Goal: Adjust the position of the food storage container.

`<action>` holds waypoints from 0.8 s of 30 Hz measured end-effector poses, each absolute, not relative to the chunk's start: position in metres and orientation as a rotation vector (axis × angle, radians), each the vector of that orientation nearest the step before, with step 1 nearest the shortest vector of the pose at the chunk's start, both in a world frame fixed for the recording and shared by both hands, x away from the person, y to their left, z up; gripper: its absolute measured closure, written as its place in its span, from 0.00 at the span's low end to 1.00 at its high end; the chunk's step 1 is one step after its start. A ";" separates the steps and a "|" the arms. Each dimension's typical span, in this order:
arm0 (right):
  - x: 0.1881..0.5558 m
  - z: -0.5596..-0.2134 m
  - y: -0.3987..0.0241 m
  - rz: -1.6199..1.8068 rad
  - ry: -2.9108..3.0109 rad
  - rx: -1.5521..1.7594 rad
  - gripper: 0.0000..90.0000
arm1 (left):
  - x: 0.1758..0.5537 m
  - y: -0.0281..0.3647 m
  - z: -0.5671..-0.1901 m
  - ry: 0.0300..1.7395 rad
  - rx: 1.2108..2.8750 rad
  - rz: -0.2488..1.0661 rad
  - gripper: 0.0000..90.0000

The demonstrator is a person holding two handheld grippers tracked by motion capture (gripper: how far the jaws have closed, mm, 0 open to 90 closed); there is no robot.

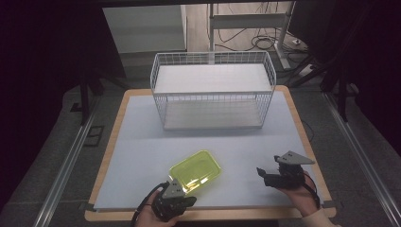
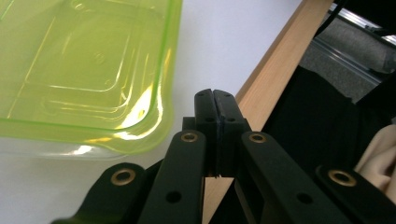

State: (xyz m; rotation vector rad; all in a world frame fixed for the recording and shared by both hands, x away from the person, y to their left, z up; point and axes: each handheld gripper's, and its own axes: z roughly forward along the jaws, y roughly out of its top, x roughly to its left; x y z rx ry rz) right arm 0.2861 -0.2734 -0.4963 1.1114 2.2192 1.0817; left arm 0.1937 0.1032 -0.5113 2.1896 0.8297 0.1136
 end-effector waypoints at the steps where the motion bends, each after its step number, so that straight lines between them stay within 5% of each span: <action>1: 0.286 -0.496 -0.273 1.082 2.219 1.111 0.20 | 0.194 0.104 -0.512 0.834 2.192 0.119 1.00; 24: 0.286 -0.497 -0.273 1.072 2.219 1.106 0.20 | 0.220 0.141 -0.517 1.008 2.128 0.170 1.00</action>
